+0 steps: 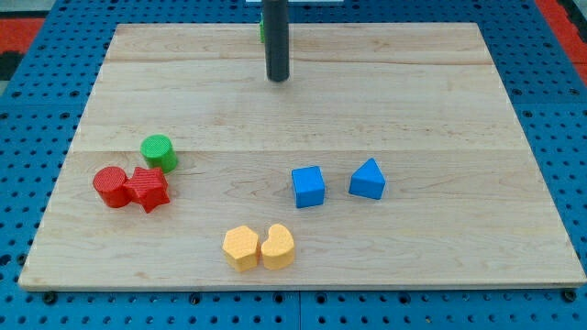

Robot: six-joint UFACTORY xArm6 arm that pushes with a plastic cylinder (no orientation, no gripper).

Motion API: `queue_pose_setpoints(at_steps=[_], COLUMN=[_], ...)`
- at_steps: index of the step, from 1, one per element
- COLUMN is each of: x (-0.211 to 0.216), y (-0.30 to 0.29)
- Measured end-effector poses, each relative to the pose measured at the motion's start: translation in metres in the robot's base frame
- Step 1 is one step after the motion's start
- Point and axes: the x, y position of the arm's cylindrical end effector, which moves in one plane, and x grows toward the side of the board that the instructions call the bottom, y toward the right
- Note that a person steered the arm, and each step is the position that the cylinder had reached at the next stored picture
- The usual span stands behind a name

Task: Push the green circle to the bottom of the green star

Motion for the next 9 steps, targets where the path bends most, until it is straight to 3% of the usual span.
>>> queue_pose_setpoints(at_steps=[1,2,4,5,6,7,8,9], x=[0.09,0.119,0.108,0.016,0.02,0.077,0.107,0.102], y=[-0.03,-0.084,-0.125,-0.15,-0.231,-0.265,-0.24,-0.182])
